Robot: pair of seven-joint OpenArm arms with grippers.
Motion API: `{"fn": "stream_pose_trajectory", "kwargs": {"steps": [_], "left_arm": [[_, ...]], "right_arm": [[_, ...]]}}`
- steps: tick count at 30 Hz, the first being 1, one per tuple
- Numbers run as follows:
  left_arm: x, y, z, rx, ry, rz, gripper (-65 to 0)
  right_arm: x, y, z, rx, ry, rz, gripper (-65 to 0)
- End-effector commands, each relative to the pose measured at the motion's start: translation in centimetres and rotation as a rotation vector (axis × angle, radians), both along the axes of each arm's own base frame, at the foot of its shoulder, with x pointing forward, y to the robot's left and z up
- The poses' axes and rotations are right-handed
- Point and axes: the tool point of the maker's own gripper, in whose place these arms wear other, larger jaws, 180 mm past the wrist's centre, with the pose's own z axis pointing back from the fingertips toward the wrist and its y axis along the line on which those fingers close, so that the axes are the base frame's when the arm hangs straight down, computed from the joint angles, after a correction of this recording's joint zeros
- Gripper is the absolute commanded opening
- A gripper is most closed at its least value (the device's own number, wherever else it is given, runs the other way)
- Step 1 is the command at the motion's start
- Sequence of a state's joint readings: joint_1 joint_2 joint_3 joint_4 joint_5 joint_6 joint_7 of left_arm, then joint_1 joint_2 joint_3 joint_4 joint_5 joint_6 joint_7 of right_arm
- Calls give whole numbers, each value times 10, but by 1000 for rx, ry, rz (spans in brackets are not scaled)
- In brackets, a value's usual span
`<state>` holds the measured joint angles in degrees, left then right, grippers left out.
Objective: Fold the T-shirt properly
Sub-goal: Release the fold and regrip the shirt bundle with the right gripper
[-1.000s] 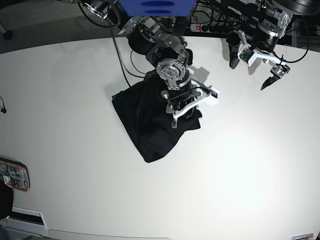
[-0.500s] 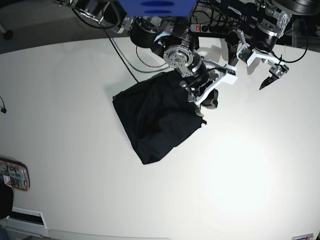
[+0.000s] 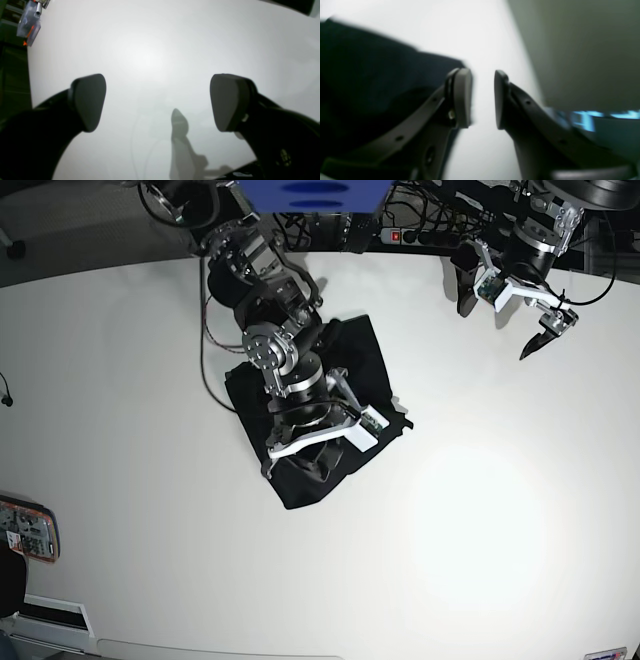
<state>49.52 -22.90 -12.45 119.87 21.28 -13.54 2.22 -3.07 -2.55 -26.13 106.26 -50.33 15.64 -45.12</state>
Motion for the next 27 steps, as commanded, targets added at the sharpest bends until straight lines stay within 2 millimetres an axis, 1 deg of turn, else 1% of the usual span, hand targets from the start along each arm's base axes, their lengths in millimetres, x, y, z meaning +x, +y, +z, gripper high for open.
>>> {"fn": "stream_pose_trajectory", "kwargs": {"steps": [1, 3, 4, 5, 8, 9, 12, 15, 20, 23, 25, 27], "left_arm": [[2, -1, 7, -4, -27, -8, 0], [3, -1, 8, -4, -29, -8, 0], [3, -1, 8, -4, -29, -8, 0], [4, -1, 8, -4, -32, -8, 0], [4, -1, 8, -3, -31, -7, 0], [3, 0, 8, -2, -30, -6, 0], [4, -1, 8, -3, -31, -7, 0], [4, -1, 8, -4, -32, -8, 0], [4, -1, 8, -4, -32, -8, 0], [4, -1, 8, -4, -32, -8, 0], [4, -1, 8, -4, -30, -8, 0], [3, -1, 8, -4, -29, -8, 0]], "right_arm": [[8, 4, 17, 46, -46, -3, -494], [5, 11, 13, 109, -1, 11, -493], [7, 8, 12, 149, 20, -1, -492], [9, 3, 11, 189, 38, -19, -492], [19, -22, 8, 304, 86, -102, -491], [20, -27, 7, 338, 100, -121, -491], [23, -39, 6, 418, 128, -163, -490], [22, -47, 1, 424, 149, -163, -490], [20, -41, 1, 480, 177, -144, -490], [20, -40, 1, 484, 181, -142, -490], [19, -41, -7, 478, 200, -149, -490], [18, -41, -21, 466, 235, -159, -490]]}}
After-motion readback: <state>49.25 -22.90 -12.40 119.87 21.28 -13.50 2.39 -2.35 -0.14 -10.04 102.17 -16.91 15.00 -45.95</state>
